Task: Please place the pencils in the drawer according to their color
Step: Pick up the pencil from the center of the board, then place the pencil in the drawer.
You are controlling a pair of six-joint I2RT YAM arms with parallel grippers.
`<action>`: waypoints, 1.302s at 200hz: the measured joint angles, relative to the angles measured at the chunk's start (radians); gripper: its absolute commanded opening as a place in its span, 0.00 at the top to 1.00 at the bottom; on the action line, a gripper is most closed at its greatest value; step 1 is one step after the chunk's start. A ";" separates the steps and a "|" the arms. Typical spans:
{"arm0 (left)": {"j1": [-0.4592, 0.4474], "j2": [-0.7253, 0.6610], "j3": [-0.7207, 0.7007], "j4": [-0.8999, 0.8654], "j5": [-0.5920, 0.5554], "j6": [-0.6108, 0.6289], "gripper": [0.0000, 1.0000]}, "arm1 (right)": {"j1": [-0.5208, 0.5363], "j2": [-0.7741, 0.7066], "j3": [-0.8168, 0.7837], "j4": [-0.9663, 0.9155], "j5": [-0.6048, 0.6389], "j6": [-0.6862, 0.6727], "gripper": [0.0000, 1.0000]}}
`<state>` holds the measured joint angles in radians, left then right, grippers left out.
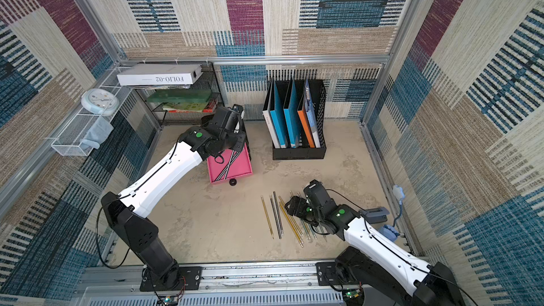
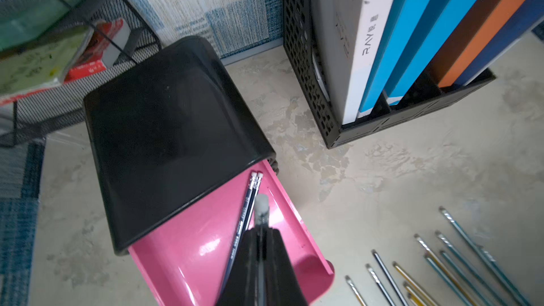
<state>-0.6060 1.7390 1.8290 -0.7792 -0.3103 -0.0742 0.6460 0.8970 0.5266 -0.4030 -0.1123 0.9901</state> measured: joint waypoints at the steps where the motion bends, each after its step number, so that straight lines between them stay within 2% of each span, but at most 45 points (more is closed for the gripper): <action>1: 0.000 0.001 0.000 0.002 -0.002 0.006 1.00 | 0.000 0.000 0.000 0.001 0.000 0.000 0.16; 43: 0.026 0.031 -0.031 0.080 -0.043 0.207 1.00 | 0.000 -0.010 0.000 0.010 0.009 0.021 0.16; 84: 0.047 0.040 -0.082 0.137 -0.053 0.291 1.00 | 0.000 -0.016 -0.003 0.011 0.026 0.038 0.16; 203: 0.051 0.021 -0.260 0.217 -0.030 0.251 1.00 | 0.000 -0.024 -0.015 0.008 0.034 0.051 0.16; 232: 0.051 0.010 -0.289 0.225 -0.029 0.233 0.81 | 0.000 -0.024 -0.015 0.009 0.034 0.051 0.16; 260: 0.051 0.010 -0.294 0.224 -0.027 0.219 0.70 | 0.000 -0.024 -0.015 0.008 0.034 0.051 0.16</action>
<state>-0.5552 1.7489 1.5345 -0.5549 -0.3370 0.1448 0.6460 0.8730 0.5114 -0.3946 -0.0788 1.0409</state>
